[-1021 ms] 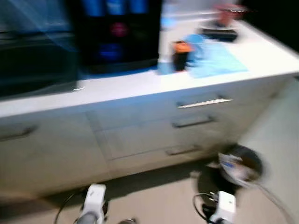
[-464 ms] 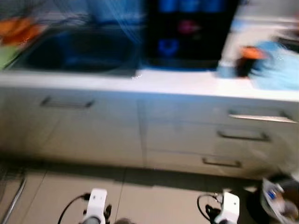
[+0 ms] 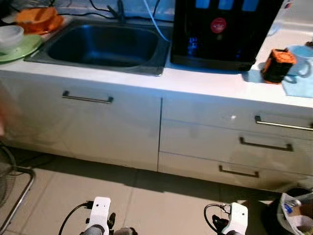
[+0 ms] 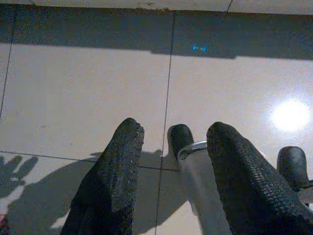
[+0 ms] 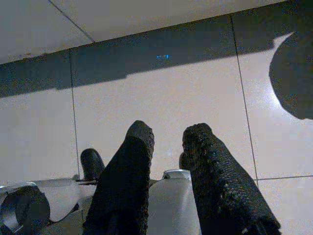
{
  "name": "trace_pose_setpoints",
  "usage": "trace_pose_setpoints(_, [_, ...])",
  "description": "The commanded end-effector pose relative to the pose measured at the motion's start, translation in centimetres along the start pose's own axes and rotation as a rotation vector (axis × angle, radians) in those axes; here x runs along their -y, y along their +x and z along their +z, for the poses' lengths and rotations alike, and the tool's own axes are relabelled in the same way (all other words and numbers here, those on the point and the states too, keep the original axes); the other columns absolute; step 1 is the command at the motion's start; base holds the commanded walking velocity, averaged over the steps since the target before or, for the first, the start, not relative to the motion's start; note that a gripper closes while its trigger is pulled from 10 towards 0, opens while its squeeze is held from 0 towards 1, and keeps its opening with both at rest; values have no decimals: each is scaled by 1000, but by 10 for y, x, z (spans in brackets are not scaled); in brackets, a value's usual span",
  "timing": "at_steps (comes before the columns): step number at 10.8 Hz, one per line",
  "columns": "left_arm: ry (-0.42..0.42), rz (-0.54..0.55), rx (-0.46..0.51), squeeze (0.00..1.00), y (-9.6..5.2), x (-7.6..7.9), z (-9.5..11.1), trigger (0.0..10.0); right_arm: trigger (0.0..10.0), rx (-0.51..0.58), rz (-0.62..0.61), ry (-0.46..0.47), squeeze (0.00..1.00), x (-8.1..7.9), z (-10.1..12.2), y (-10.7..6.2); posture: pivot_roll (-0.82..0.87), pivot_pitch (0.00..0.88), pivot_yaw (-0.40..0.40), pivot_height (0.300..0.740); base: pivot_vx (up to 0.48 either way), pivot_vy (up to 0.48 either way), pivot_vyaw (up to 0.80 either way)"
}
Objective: Kitchen organization
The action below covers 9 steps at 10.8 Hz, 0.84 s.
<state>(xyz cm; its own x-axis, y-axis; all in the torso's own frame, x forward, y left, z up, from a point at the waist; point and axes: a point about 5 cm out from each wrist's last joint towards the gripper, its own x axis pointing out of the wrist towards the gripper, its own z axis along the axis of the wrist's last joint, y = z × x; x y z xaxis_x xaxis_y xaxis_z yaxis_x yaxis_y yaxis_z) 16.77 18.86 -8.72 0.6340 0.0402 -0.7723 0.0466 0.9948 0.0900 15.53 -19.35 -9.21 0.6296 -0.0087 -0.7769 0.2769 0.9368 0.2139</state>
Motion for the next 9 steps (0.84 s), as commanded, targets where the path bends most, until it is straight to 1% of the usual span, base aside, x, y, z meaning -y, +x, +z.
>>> trace_pose_setpoints(1, [-8, 11, -13, 0, 0, -2, -1, 10000, 10000, -2, -4, 13, 0, 0, 0, 0, 14, 86, 11, 740, 0, 375, 0])
trace_pose_setpoints(3, [-3, 10, -19, 0, 0, -2, -2, 10000, 10000, -4, -6, 16, 0, 0, -1, 0, 17, 85, 9, 740, 0, 427, 0])
trace_pose_setpoints(5, [-3, 11, -21, 0, 0, -1, -2, 10000, 10000, -12, -8, 20, 0, 0, -1, 0, 17, 88, 8, 740, 0, 480, -800])
trace_pose_setpoints(6, [-4, 11, -22, 0, 0, -1, -2, 10000, 10000, -9, -10, 19, 0, 0, -1, 0, 17, 88, 8, 740, 0, 480, -525])
trace_pose_setpoints(9, [-6, 12, -22, 0, 0, -1, -1, 10000, 10000, 1, -13, 21, 0, 0, 0, 0, 17, 91, 6, 740, 0, 480, 0])
